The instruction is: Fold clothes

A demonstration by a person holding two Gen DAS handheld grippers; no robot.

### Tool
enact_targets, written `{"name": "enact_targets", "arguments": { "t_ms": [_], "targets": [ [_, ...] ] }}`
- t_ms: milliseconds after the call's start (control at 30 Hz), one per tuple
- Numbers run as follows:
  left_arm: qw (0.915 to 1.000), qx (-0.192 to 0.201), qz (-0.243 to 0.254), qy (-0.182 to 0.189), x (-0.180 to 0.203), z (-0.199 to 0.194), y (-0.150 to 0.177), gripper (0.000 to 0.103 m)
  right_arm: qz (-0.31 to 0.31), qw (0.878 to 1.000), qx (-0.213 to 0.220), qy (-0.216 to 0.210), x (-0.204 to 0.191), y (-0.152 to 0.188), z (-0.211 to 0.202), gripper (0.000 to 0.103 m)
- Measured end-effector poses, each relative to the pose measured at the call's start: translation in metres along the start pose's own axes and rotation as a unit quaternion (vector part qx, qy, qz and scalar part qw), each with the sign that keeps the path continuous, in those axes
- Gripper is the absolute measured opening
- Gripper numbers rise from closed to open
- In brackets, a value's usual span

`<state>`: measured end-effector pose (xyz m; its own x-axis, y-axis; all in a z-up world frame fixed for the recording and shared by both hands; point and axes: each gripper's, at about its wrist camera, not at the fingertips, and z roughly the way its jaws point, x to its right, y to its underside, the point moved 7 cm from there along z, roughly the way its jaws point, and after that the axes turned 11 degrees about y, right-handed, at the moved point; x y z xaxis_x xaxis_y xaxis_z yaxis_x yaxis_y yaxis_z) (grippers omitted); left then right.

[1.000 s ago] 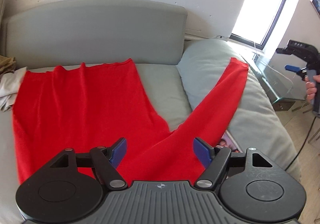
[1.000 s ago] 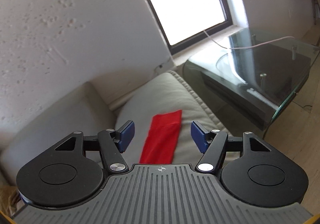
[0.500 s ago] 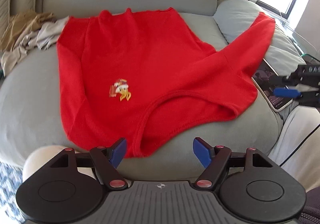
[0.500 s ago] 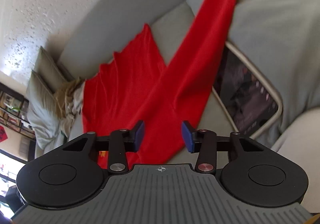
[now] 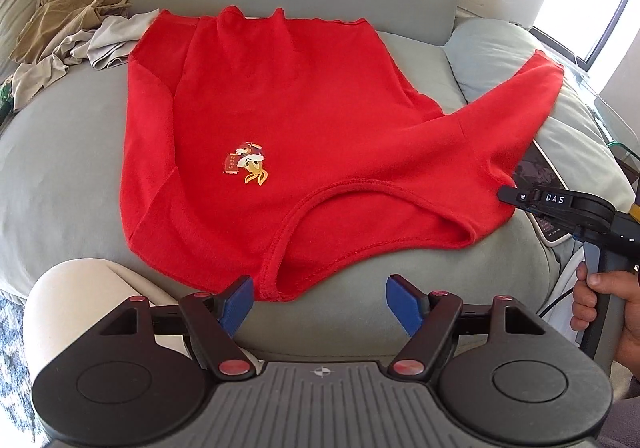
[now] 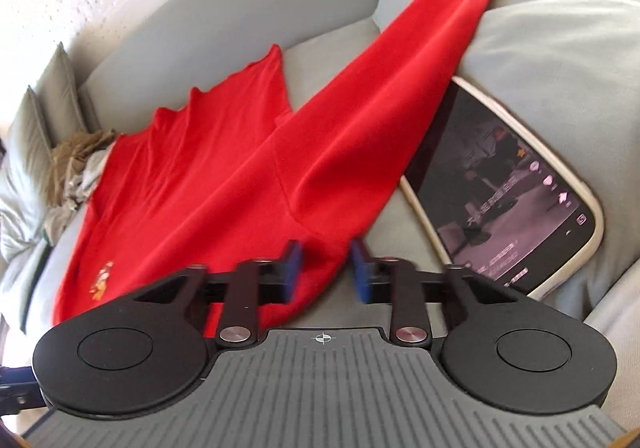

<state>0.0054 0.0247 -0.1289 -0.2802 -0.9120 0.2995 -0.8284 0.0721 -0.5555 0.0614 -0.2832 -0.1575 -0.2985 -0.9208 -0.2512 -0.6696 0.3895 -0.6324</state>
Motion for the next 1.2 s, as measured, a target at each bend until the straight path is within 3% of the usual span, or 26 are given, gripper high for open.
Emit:
{"name": "enact_targets", "arguments": {
  "t_ms": [133,300,400,433,467,500,667,833,1033,1133,1200],
  "targets": [
    [0.9999,0.000,-0.014,-0.003,-0.008,-0.002,-0.001,0.072,-0.014,1.000,0.007,0.014,0.000,-0.004,-0.022,0.003],
    [0.9996,-0.005,-0.028,-0.002,-0.014,-0.001,0.000,0.072,-0.008,0.997,-0.060,0.039,0.009,0.007,-0.021,0.004],
    [0.9995,-0.007,-0.030,-0.005,-0.016,-0.003,0.002,0.072,-0.001,0.997,-0.077,0.025,0.011,0.011,-0.023,0.014],
    [0.9994,-0.008,-0.033,-0.006,-0.018,-0.004,0.003,0.072,-0.005,0.996,-0.081,0.026,0.010,0.012,-0.026,0.023],
    [0.9992,-0.009,-0.037,-0.008,-0.021,-0.004,0.004,0.072,-0.014,0.996,-0.082,0.027,0.009,0.014,-0.031,0.035],
    [0.9990,-0.010,-0.042,-0.010,-0.023,-0.004,0.004,0.072,-0.025,0.996,-0.080,0.028,0.007,0.016,-0.036,0.037],
    [0.9982,-0.008,-0.057,-0.016,-0.035,-0.006,0.004,0.072,-0.092,0.994,-0.060,0.023,-0.011,0.030,-0.061,0.038],
    [0.9975,0.020,-0.061,-0.030,-0.046,-0.015,-0.010,0.072,-0.164,0.986,-0.025,0.000,-0.043,0.025,-0.071,0.037],
    [0.9978,0.039,-0.041,-0.035,-0.050,0.008,-0.032,0.054,-0.230,0.972,-0.035,-0.006,-0.086,0.018,-0.047,0.034],
    [0.9978,0.009,-0.033,-0.057,-0.056,0.032,-0.025,0.041,-0.245,0.967,-0.065,0.007,-0.096,0.024,-0.027,0.033],
    [0.9979,-0.007,-0.033,-0.054,-0.058,0.034,-0.016,0.039,-0.253,0.963,-0.093,0.016,-0.094,0.035,-0.021,0.034]
  ]
}}
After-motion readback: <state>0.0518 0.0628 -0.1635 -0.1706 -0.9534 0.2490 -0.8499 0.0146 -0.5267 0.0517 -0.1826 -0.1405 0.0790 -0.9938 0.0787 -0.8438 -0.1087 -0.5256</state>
